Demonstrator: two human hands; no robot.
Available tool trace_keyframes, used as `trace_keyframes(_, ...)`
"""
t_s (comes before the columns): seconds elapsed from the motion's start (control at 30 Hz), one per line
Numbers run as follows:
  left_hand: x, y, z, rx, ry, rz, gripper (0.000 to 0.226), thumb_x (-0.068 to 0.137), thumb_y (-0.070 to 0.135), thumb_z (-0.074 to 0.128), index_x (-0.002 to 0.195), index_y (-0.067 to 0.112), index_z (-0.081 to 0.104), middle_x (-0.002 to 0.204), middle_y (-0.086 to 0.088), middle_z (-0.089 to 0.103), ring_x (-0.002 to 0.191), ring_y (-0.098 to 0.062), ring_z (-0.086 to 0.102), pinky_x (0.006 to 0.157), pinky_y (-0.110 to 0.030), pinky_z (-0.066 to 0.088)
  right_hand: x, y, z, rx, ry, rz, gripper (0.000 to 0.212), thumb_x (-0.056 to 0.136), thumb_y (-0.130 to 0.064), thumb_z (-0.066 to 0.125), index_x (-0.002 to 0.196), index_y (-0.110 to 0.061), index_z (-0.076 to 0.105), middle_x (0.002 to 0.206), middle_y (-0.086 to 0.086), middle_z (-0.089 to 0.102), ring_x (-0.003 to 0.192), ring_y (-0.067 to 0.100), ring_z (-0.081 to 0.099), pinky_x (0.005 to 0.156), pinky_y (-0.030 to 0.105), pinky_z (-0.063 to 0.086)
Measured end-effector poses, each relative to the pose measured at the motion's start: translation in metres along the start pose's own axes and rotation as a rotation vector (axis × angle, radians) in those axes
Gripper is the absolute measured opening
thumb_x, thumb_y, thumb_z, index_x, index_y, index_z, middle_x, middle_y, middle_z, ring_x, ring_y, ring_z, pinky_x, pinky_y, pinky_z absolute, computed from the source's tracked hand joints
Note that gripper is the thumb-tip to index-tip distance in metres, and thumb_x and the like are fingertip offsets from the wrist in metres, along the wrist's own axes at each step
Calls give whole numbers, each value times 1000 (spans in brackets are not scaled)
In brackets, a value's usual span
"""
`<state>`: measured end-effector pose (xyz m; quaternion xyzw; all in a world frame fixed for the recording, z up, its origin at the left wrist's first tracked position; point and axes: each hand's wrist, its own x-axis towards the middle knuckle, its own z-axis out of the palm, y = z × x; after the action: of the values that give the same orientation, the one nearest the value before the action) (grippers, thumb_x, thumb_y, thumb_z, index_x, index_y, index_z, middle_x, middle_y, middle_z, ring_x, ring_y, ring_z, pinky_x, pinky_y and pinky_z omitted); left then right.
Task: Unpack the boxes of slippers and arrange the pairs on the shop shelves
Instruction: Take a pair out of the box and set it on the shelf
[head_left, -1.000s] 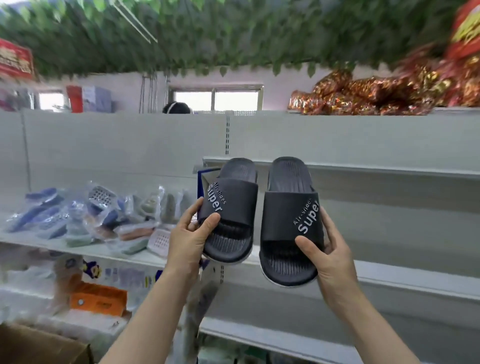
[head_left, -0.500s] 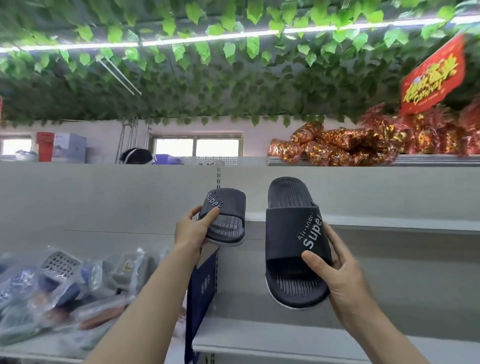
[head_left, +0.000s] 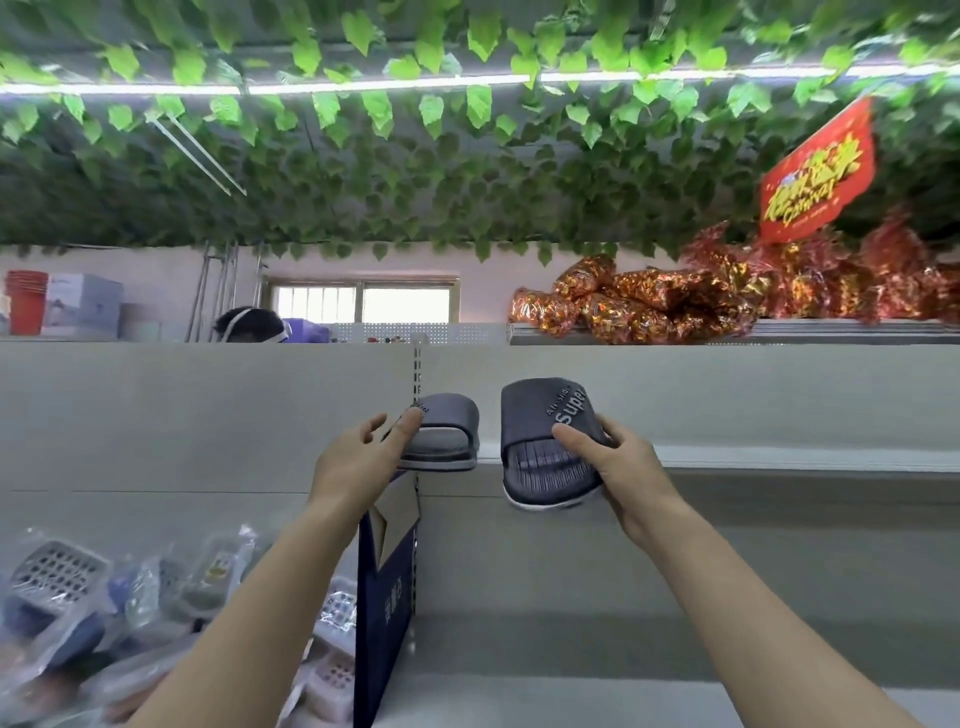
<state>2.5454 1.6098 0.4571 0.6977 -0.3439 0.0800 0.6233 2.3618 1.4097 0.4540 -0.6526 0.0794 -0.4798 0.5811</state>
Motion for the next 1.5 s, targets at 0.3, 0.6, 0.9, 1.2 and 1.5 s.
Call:
trace_keyframes(0.3,-28,3,-1,291,-30,306,81,82,66,59,151,28,40,152,-1,42,140,-19,39,116,-36,32,61,-12,9,-644,50,157,80,67,-71,76,95,4,71,98,14,72,96,34,67,82,36,52)
trace_keyframes(0.6,-22,-8,14,404,-11,333,101,67,86,41,153,32,37,158,-5,33,144,-25,30,116,-39,30,-10,-5,28,-993,18,-285,84,82,-79,53,143,-22,53,143,-1,55,132,19,48,107,36,41)
trace_keyframes(0.9,27,-31,36,425,-25,307,97,68,87,46,149,34,42,156,-8,38,143,-26,35,112,-45,39,27,24,45,-1226,-28,-296,99,78,-84,48,153,-20,39,159,2,39,145,21,36,118,36,32)
trace_keyframes(1.2,72,-59,55,544,-47,317,88,76,87,39,148,38,40,158,-5,33,144,-25,34,109,-45,43,51,42,58,-1374,-26,-318,98,79,-85,30,154,-22,37,157,-2,41,140,20,41,108,35,40)
trace_keyframes(1.5,71,-47,53,599,-103,247,81,84,78,45,151,34,34,161,-8,26,145,-30,32,112,-48,39,56,37,61,-1418,-97,-216,87,91,-77,35,157,-21,27,163,1,29,147,23,30,111,42,38)
